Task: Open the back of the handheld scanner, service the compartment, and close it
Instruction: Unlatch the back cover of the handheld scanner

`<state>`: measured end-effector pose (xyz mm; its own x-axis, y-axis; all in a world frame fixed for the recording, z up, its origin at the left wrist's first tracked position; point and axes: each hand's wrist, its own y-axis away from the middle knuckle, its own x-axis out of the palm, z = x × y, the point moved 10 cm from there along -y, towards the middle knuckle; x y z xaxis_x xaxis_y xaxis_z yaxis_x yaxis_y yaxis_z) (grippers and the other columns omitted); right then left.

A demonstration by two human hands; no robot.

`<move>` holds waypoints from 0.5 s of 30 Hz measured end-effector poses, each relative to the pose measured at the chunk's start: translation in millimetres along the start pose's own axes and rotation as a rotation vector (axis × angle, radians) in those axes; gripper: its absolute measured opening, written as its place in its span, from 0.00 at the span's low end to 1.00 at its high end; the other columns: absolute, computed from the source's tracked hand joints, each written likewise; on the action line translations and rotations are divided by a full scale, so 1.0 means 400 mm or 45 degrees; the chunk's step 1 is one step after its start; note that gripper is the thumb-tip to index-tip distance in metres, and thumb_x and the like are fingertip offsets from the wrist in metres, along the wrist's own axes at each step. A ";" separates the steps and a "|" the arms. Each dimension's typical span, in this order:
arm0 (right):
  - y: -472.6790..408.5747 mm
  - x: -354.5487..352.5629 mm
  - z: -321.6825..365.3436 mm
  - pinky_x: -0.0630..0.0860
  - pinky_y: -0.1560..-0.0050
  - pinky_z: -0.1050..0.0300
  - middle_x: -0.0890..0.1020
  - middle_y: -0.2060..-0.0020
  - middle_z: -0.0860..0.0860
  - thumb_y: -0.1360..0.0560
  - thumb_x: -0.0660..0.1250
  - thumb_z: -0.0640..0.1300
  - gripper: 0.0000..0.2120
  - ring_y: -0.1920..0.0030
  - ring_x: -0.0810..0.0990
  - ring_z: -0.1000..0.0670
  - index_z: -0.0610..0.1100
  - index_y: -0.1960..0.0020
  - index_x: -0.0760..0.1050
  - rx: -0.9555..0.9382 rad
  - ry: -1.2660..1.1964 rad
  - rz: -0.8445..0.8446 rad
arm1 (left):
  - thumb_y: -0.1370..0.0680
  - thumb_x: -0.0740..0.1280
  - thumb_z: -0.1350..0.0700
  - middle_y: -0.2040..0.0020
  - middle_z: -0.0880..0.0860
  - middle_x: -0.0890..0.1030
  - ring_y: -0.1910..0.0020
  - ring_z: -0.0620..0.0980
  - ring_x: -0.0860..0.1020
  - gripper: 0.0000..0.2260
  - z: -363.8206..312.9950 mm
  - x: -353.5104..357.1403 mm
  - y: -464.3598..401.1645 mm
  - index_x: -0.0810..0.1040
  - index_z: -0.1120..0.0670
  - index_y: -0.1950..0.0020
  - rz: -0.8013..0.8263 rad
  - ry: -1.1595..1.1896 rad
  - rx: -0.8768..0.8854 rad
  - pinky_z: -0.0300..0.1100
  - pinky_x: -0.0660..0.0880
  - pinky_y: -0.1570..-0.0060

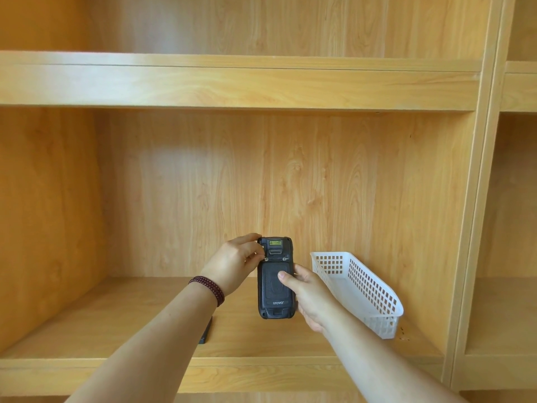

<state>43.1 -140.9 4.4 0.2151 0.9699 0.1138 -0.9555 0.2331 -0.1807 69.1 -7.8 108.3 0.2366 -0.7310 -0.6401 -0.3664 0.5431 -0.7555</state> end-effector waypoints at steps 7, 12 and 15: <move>0.004 -0.006 -0.001 0.76 0.37 0.41 0.84 0.45 0.44 0.20 0.65 0.41 0.09 0.44 0.83 0.45 0.45 0.42 0.79 0.003 0.009 -0.019 | 0.24 0.70 0.60 0.37 0.55 0.81 0.39 0.50 0.79 0.04 0.022 0.008 -0.007 0.85 0.54 0.53 0.048 0.081 -0.040 0.45 0.74 0.37; 0.006 -0.008 0.001 0.75 0.36 0.42 0.85 0.46 0.45 0.21 0.65 0.41 0.09 0.44 0.83 0.46 0.44 0.41 0.78 0.006 0.005 -0.025 | 0.24 0.71 0.61 0.42 0.54 0.83 0.46 0.50 0.82 0.05 -0.001 -0.002 -0.020 0.86 0.55 0.55 0.035 0.016 0.011 0.36 0.73 0.43; 0.012 -0.006 0.004 0.76 0.37 0.43 0.85 0.47 0.44 0.21 0.65 0.40 0.09 0.44 0.83 0.46 0.44 0.41 0.78 0.012 -0.018 -0.021 | 0.24 0.70 0.60 0.42 0.55 0.83 0.46 0.51 0.82 0.04 -0.006 0.002 -0.020 0.86 0.55 0.54 0.050 -0.036 0.065 0.39 0.76 0.44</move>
<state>37.7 -142.0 4.9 0.2279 0.9649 0.1308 -0.9537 0.2483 -0.1696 69.9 -13.8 114.0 0.2481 -0.6970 -0.6727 -0.3299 0.5922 -0.7352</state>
